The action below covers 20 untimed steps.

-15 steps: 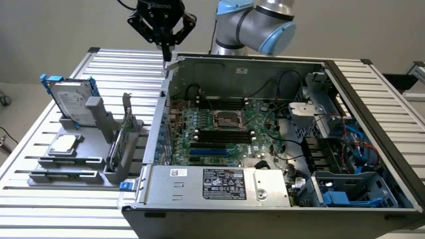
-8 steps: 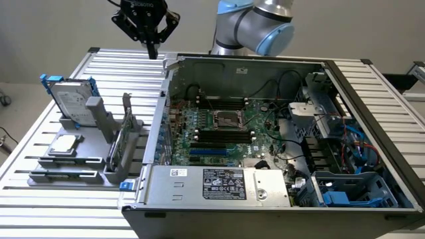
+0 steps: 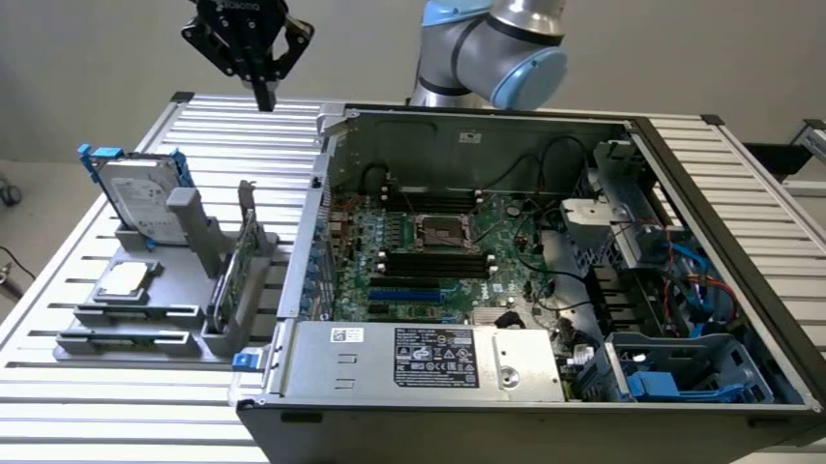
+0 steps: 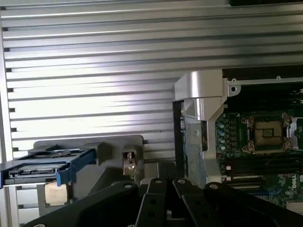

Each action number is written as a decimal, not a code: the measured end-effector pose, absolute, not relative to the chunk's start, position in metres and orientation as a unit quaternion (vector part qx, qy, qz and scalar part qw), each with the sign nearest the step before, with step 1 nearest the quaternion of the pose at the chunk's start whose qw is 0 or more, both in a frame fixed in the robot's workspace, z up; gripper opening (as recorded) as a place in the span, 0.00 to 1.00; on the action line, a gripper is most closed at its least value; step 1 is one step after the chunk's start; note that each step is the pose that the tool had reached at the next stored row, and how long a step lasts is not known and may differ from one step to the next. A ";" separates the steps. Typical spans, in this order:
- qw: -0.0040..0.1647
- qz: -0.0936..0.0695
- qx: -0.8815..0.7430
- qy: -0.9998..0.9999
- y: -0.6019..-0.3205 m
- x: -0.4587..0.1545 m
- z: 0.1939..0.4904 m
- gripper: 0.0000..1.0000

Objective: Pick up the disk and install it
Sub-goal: 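Reach for the disk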

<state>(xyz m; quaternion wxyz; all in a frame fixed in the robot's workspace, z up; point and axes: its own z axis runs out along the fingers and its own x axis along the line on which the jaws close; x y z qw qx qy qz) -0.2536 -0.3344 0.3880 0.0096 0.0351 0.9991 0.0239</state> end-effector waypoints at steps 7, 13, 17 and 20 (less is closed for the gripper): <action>0.007 0.024 0.035 0.999 -0.328 -0.285 0.387 0.11; 0.003 0.024 0.035 0.999 -0.323 -0.313 0.386 0.11; -0.002 0.024 0.035 0.999 -0.320 -0.331 0.385 0.11; -0.005 0.023 0.035 0.999 -0.318 -0.344 0.384 0.11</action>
